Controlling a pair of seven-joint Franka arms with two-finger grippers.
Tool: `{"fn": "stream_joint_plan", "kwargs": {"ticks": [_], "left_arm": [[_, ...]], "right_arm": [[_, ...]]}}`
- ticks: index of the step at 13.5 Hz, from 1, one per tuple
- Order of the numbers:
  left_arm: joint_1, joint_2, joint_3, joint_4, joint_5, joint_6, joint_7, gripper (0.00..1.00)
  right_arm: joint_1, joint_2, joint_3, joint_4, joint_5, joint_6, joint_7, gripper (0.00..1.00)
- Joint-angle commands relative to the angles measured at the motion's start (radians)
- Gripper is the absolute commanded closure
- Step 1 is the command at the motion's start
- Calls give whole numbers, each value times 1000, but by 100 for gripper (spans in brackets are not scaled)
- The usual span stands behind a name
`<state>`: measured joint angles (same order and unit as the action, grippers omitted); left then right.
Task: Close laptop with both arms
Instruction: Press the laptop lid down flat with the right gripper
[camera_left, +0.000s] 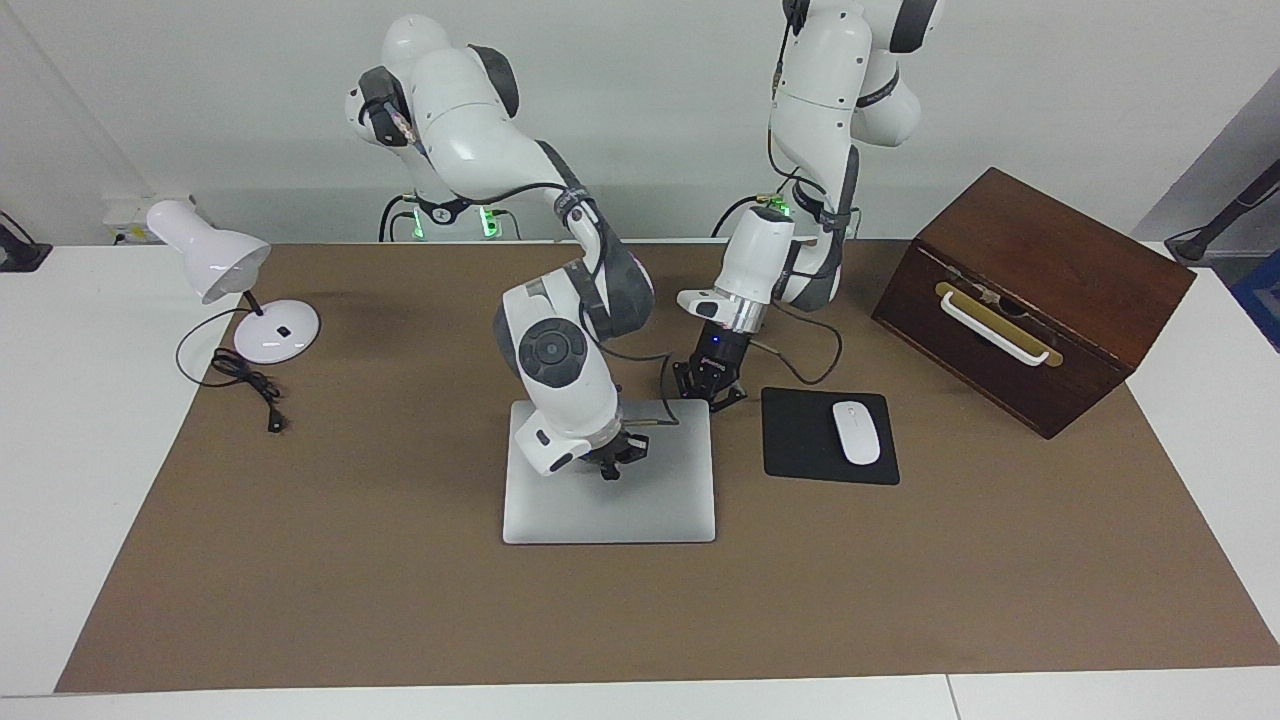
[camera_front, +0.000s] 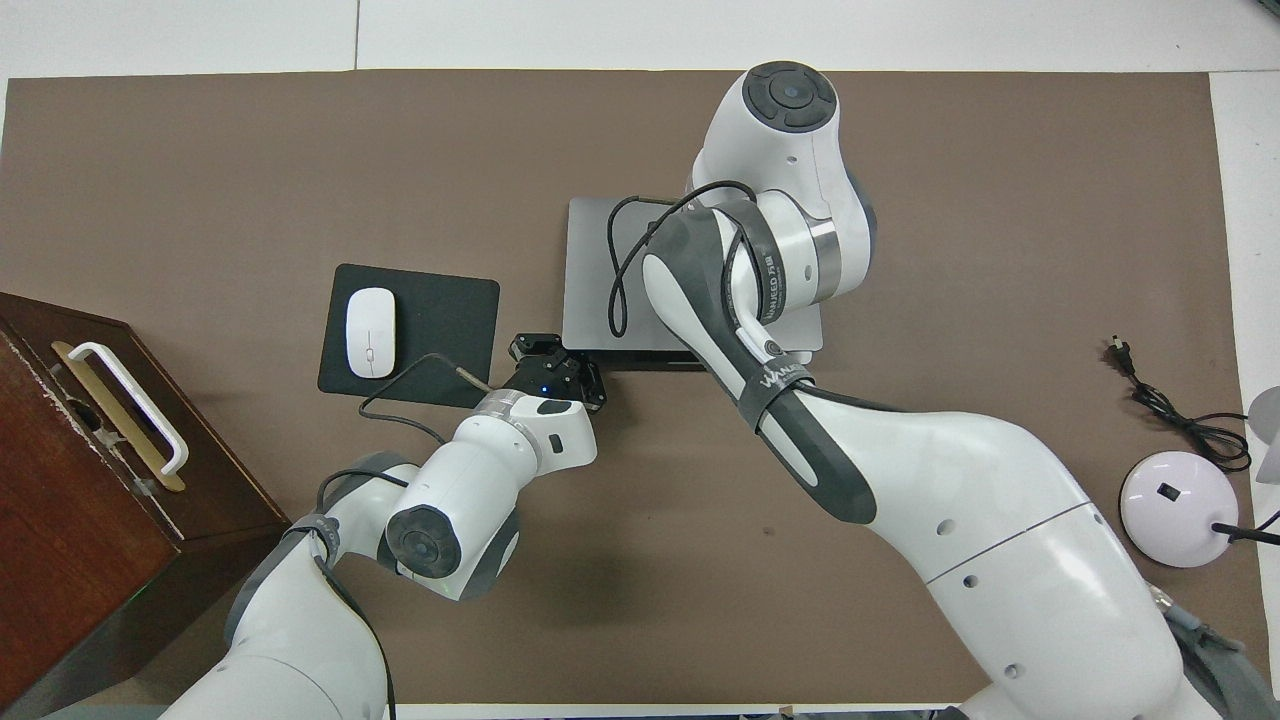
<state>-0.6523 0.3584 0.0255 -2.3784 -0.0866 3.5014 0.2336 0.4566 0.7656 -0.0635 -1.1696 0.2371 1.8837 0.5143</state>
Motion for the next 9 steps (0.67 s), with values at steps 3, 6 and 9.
{"fn": "stream_joint_plan", "kwargs": {"ticks": [3, 6, 9], "left_arm": [[26, 102, 17, -7, 1, -9, 33, 100], [26, 102, 17, -7, 1, -9, 33, 100], [26, 102, 17, -8, 1, -9, 33, 100]], "right_arm": [[2, -5, 1, -18, 30, 20, 15, 100], [-7, -12, 1, -5, 37, 2, 15, 100], [-42, -93, -9, -1, 16, -80, -13, 100]]}}
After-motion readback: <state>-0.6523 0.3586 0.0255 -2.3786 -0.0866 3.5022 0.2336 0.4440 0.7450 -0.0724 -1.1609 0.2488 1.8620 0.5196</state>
